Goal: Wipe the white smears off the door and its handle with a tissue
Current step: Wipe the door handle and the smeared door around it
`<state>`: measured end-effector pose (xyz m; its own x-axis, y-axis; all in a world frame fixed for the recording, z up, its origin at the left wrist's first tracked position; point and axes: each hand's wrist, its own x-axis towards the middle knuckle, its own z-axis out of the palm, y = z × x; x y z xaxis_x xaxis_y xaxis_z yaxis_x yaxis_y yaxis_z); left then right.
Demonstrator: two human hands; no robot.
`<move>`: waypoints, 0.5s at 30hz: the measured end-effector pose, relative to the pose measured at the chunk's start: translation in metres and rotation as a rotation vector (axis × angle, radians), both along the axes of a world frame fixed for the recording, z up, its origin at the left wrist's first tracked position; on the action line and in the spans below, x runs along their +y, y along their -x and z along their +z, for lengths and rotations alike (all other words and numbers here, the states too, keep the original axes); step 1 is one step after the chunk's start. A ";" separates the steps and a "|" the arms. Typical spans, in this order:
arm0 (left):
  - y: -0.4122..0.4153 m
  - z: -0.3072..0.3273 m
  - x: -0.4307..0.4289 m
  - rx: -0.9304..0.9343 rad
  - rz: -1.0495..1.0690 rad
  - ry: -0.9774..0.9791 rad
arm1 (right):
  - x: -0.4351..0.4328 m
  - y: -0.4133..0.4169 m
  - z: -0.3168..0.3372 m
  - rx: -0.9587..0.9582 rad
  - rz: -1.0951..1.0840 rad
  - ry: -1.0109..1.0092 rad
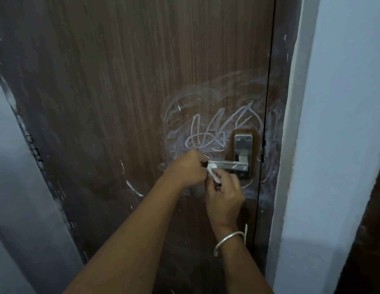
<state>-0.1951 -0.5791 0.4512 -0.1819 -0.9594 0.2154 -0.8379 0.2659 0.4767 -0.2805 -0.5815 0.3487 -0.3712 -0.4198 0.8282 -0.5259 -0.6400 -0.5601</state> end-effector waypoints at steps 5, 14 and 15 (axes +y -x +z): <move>0.000 0.000 0.000 -0.007 -0.007 0.010 | -0.007 0.005 0.020 0.019 -0.090 -0.029; 0.000 -0.003 0.001 -0.050 0.026 0.033 | 0.006 0.000 0.005 -0.013 -0.051 -0.050; 0.001 -0.003 0.001 -0.046 0.026 0.029 | 0.004 0.000 0.009 0.001 -0.067 -0.035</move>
